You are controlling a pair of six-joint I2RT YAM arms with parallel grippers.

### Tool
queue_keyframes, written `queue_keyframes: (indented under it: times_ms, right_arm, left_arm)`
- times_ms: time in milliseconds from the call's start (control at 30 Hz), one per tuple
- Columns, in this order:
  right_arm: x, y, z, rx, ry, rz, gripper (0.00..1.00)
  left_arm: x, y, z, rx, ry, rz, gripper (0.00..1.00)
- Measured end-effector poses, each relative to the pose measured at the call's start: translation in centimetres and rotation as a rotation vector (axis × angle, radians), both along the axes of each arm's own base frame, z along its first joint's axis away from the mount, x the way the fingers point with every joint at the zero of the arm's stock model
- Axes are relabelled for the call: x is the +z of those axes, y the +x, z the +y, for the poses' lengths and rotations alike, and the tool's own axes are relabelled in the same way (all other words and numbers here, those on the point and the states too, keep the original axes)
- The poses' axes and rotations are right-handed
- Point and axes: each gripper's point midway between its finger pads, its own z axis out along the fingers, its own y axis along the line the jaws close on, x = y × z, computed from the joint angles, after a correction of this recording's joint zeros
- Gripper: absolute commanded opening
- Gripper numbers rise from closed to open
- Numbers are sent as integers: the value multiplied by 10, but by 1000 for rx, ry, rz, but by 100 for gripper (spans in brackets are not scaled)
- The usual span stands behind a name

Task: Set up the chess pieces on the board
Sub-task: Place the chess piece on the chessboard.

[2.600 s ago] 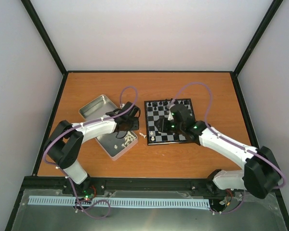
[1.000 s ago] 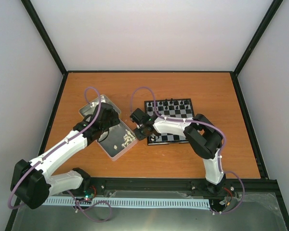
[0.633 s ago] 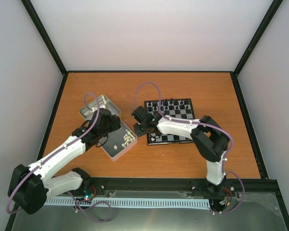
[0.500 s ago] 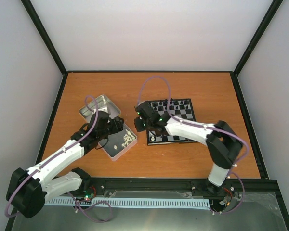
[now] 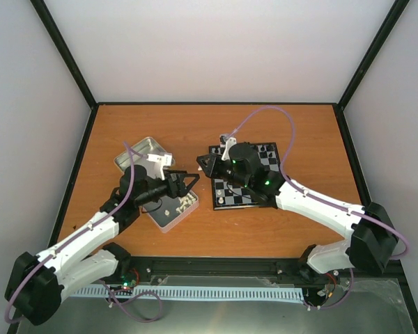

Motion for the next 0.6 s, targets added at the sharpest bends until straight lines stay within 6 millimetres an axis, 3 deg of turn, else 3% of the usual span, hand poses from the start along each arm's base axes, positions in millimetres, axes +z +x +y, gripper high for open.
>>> queue_keyframes:
  times_ms: [100, 200, 467, 600]
  right_arm:
    - [6, -5, 1, 9, 54, 31, 16]
    - [13, -9, 3, 22, 97, 48, 15]
    - [25, -19, 11, 77, 180, 83, 15]
    - [25, -23, 14, 99, 196, 93, 15]
  left_arm:
    - [16, -10, -4, -53, -59, -62, 83]
    - [25, -18, -8, -100, -99, -96, 75]
    - [48, -24, -14, -141, -202, -109, 66]
    - [57, -24, -13, -137, -260, -103, 57]
